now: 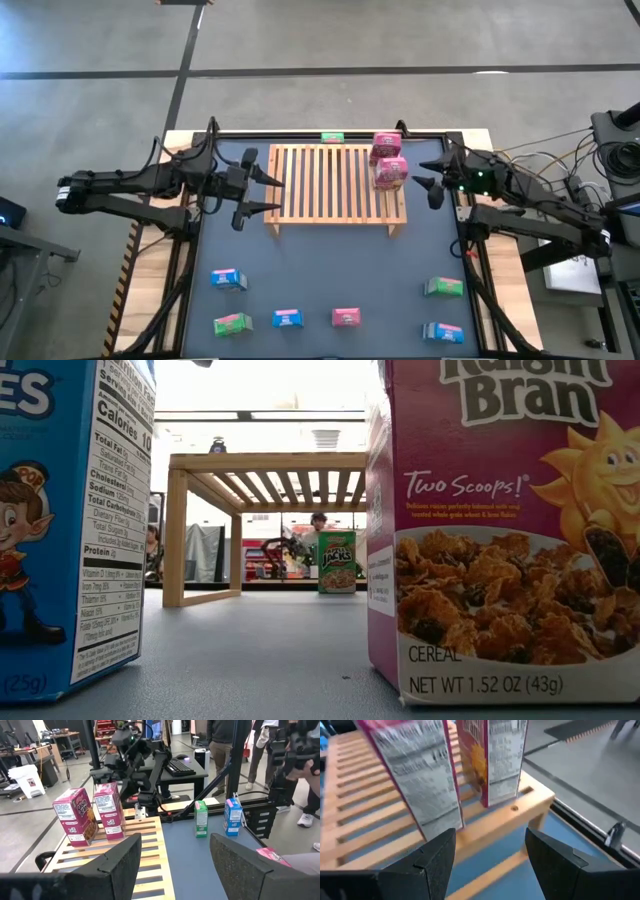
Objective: Stack cereal on shelf
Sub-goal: Put the pink cereal box on the shelf
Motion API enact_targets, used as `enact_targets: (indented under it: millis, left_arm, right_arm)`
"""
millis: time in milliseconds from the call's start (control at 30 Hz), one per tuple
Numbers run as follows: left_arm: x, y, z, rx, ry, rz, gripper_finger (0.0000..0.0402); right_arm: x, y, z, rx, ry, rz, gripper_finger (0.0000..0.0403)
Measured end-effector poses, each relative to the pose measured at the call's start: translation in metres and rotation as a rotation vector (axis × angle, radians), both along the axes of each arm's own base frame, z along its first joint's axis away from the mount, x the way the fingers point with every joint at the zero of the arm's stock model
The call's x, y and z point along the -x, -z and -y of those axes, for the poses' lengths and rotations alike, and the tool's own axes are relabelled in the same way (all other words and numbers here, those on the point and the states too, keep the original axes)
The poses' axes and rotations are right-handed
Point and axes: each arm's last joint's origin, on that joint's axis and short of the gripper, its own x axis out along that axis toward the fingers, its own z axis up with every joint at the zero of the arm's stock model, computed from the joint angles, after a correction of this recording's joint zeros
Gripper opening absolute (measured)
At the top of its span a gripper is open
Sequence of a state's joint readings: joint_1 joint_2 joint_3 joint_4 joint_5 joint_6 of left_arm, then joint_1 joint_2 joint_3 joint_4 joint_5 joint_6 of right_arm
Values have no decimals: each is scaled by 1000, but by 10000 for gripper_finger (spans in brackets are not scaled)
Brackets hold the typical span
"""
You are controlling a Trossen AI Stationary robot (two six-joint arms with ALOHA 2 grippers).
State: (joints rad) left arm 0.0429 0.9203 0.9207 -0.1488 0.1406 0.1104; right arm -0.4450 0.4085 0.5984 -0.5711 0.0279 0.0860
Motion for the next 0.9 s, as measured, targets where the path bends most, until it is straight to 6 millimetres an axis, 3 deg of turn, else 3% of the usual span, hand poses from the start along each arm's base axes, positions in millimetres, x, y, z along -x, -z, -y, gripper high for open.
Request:
enact_targets:
  millis: [100, 367, 533, 700, 833, 900]
  left_arm:
    - [0, 0, 0, 0, 0, -1, 219]
    - [0, 0, 0, 0, 0, -2, 219]
    - [0, 0, 0, 0, 0, -2, 219]
    - [0, 0, 0, 0, -1, -2, 219]
    - [0, 0, 0, 15, -3, -4, 219]
    - [0, 0, 0, 18, -4, -4, 219]
  right_arm:
    - [6, -12, -5, 4, -57, 54, 228]
    - [16, -39, -26, 35, -503, 326, 228]
    - [15, -49, -35, 43, -652, 445, 228]
    - [-7, -53, -42, 17, -766, 464, 228]
    - [-54, -45, -57, -17, -823, 323, 228]
    - [-65, -51, -70, 20, -838, 296, 228]
